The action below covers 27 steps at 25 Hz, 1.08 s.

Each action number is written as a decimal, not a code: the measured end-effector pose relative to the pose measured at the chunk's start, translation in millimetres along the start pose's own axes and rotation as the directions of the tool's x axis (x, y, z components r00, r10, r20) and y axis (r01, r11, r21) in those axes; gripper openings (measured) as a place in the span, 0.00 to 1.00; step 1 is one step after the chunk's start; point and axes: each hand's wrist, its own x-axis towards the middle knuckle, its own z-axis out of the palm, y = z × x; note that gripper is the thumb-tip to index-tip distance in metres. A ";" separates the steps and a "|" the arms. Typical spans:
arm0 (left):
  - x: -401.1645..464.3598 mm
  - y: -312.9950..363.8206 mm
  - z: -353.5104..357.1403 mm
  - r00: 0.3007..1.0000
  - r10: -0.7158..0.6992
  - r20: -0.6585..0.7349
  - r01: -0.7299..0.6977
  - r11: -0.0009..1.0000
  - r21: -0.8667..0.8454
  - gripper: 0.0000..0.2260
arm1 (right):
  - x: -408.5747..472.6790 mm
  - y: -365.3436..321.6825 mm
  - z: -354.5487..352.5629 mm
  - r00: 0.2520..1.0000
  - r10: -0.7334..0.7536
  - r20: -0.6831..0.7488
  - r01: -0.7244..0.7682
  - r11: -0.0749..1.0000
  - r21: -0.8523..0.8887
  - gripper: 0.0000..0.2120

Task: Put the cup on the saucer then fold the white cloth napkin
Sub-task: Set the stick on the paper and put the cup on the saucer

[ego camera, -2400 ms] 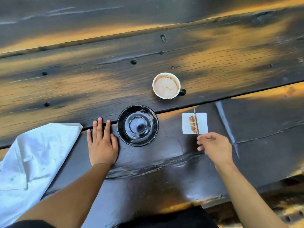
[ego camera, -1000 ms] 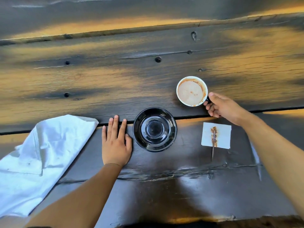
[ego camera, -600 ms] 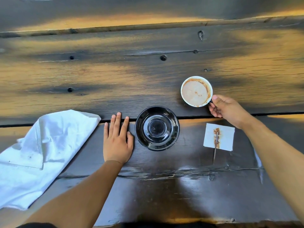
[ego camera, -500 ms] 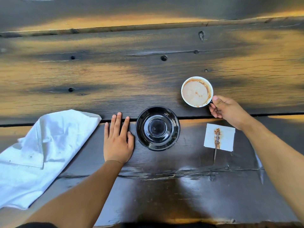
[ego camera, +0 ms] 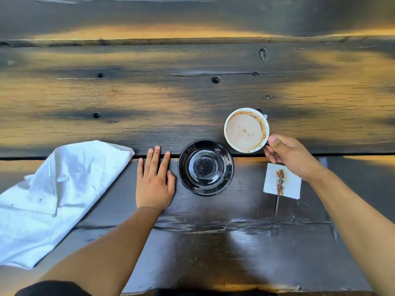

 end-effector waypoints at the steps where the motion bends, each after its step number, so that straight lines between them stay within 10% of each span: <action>1: -0.1 0.1 -0.1 1.000 0.001 0.000 -0.001 1.000 0.000 0.25 | -0.8 -1.4 6.2 1.000 -0.004 0.022 0.004 1.000 -0.010 0.19; 27: -0.5 -1.4 1.1 1.000 -0.001 -0.025 0.000 0.998 -0.058 0.24 | -6.1 -0.1 76.3 0.973 -0.040 0.225 0.116 0.934 -0.337 0.23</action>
